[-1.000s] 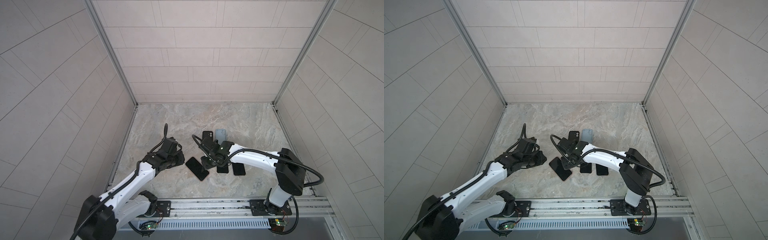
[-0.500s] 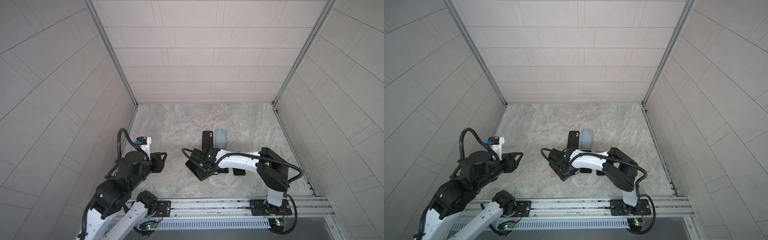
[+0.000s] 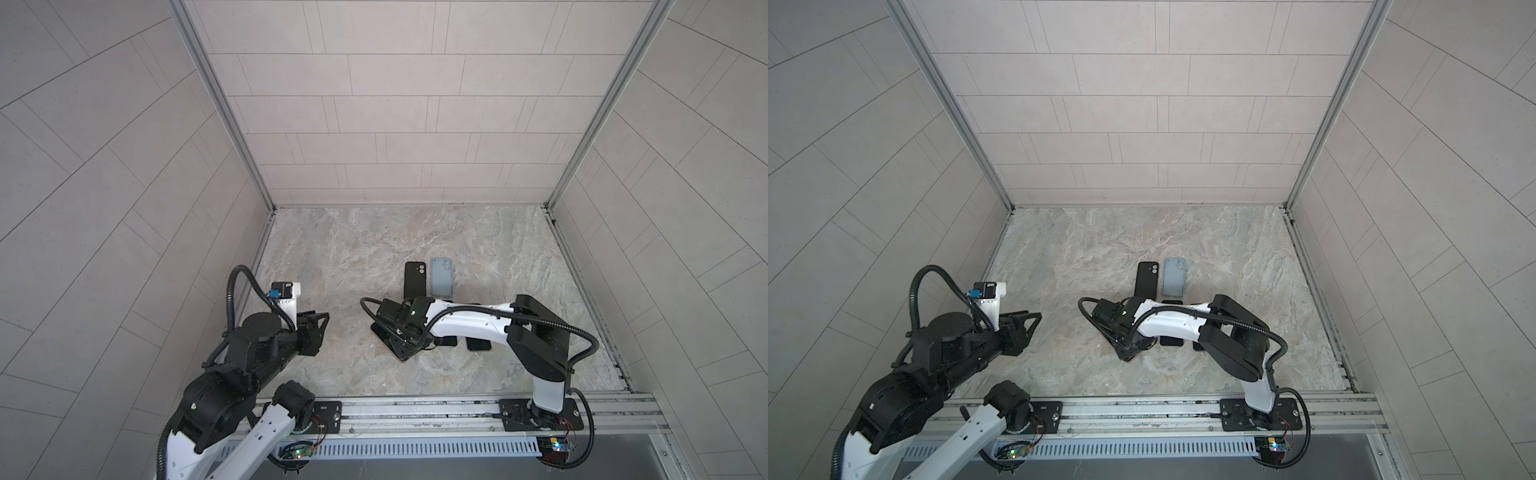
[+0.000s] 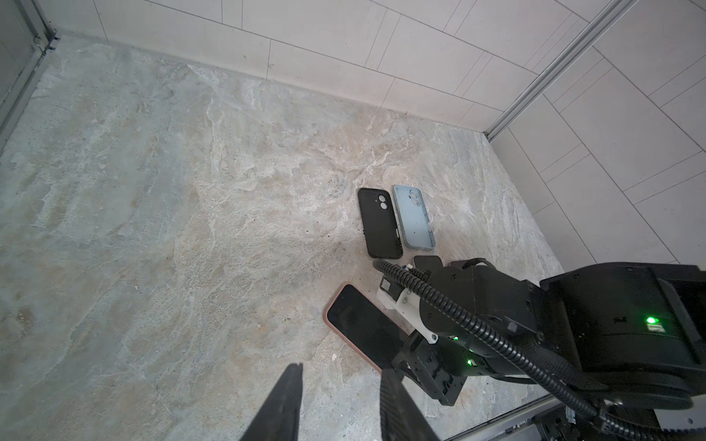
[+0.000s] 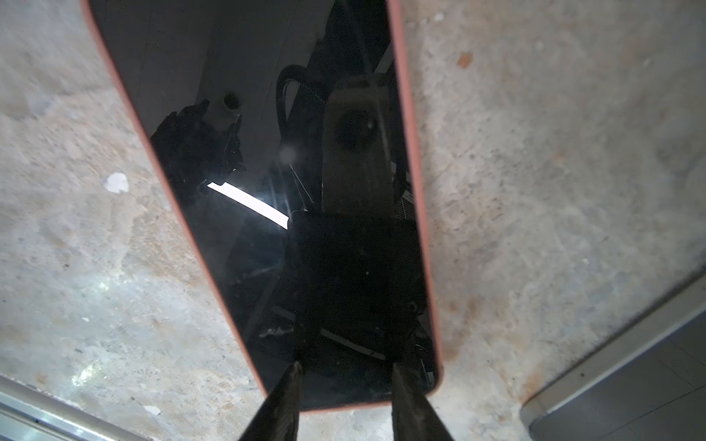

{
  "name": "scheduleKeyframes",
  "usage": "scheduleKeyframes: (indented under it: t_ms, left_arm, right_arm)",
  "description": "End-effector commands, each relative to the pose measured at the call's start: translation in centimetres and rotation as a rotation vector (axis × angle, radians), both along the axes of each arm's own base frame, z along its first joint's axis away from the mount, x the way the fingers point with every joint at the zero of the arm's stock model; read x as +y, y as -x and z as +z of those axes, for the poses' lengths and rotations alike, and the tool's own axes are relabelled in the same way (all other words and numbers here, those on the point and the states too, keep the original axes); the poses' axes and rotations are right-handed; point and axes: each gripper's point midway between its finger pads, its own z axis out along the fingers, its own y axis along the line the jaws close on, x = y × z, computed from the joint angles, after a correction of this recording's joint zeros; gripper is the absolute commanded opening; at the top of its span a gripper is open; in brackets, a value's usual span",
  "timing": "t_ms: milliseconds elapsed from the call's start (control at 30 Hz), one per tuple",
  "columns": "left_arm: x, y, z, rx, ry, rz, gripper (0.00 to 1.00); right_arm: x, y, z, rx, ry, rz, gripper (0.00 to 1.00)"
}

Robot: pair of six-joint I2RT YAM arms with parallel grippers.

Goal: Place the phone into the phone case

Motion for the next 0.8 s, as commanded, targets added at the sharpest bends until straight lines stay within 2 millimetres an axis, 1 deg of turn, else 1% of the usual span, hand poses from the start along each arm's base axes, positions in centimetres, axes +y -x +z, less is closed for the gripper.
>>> scheduleKeyframes:
  t_ms: [0, 233, 467, 767]
  left_arm:
    - [-0.1, -0.5, 0.0, -0.034, -0.009, -0.007, 0.4]
    - [-0.2, -0.3, 0.0, -0.04, 0.004, -0.011, 0.4]
    - [-0.2, -0.3, 0.0, -0.042, 0.006, -0.008, 0.4]
    - [-0.2, -0.3, 0.0, -0.042, 0.009, -0.01, 0.4]
  right_arm:
    - [-2.9, 0.2, -3.3, 0.012, 0.165, 0.009, 0.42]
    - [-1.5, -1.4, -3.1, -0.013, 0.174, 0.03, 0.42]
    - [1.2, -2.8, -3.1, 0.0, 0.153, 0.056, 0.44]
    - [3.8, -4.7, -3.7, 0.043, 0.115, 0.066, 0.45]
